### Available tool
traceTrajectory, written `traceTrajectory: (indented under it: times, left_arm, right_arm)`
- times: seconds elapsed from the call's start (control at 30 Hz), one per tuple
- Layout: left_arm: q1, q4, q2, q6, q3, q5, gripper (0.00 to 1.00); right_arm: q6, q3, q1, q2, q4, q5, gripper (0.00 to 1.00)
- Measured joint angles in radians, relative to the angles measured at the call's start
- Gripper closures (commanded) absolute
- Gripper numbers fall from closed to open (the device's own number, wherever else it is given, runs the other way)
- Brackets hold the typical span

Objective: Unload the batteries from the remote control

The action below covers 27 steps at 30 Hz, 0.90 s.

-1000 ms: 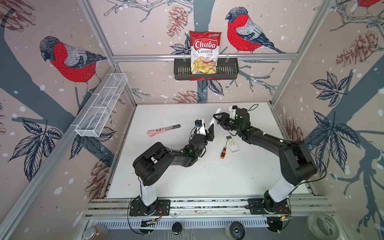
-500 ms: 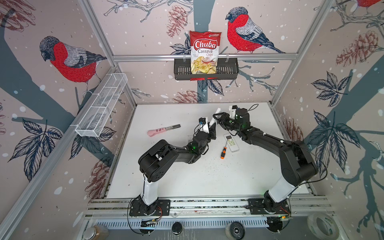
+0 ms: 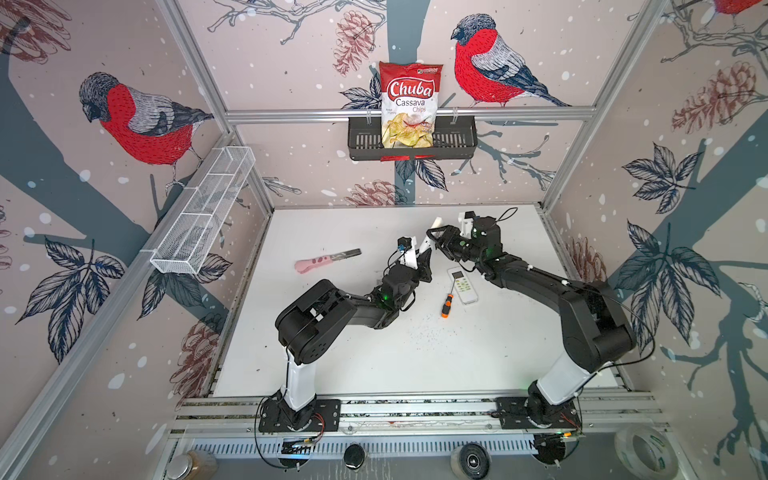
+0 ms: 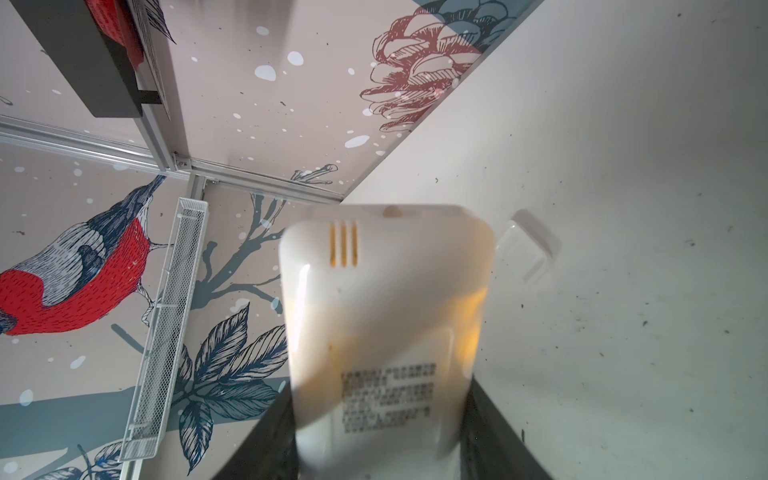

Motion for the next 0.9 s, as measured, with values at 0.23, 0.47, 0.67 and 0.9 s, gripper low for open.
traceTrajectory:
  times: [0.23, 0.47, 0.67, 0.9]
  left_arm:
    - [0.003, 0.029, -0.001, -0.001, -0.033, 0.034, 0.65]
    - [0.003, 0.068, -0.009, -0.001, -0.061, 0.06, 0.65]
    - [0.003, 0.105, -0.02, -0.001, -0.089, 0.069, 0.68]
    - [0.003, 0.132, -0.024, -0.001, -0.092, 0.092, 0.68]
  right_arm:
    - [0.0, 0.015, -0.016, 0.007, 0.001, 0.019, 0.66]
    - [0.0, 0.015, -0.015, 0.007, 0.001, 0.019, 0.66]
    - [0.0, 0.015, -0.015, 0.008, 0.001, 0.019, 0.66]
    - [0.0, 0.015, -0.014, 0.015, 0.001, 0.02, 0.66]
